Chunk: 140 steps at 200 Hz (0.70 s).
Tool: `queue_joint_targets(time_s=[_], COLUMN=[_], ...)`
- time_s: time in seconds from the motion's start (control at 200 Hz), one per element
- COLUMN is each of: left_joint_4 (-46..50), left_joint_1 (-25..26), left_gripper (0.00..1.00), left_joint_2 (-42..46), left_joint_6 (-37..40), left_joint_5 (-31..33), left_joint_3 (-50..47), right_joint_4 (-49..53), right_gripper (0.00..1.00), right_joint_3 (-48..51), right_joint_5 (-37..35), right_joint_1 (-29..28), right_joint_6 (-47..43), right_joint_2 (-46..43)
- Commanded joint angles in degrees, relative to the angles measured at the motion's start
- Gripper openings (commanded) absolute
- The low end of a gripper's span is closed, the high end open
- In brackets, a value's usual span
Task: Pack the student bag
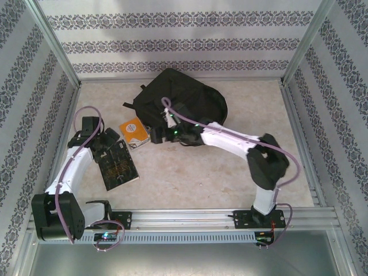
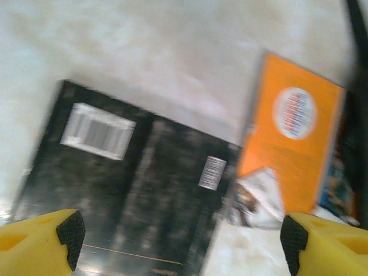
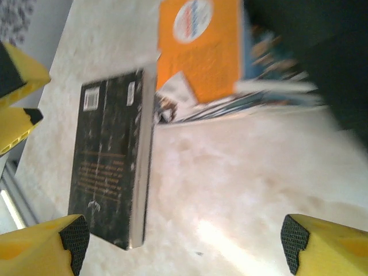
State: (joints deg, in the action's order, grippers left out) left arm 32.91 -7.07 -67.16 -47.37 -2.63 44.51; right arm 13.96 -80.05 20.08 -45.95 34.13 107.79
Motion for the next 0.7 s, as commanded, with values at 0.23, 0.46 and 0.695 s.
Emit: queue_joint_targets(time_s=[0.23,0.46,0.695], left_joint_4=[-1.8,-4.0,-9.2], left_joint_1=[-2.9,-3.1,-3.1], left_gripper=[0.92,0.91,0.88], left_joint_2=[-0.8,-0.9,1.7], left_joint_6=[-7.2,-9.4,-12.3], left_joint_5=[13.9,8.5,1.5], left_joint_3=[-5.9,-9.9,-15.8], right_joint_4=[-3.1,-1.1,0.9], right_gripper=[0.86,0.81,0.78], right_joint_3=[-15.6,-23.4,-27.9], right_joint_5=[11.3,13.9,15.7], right_joint_1=[-5.0,-6.0,-6.6], right_joint_6=[6.7,8.4,9.0], right_joint_2=[17.7,25.0,29.3])
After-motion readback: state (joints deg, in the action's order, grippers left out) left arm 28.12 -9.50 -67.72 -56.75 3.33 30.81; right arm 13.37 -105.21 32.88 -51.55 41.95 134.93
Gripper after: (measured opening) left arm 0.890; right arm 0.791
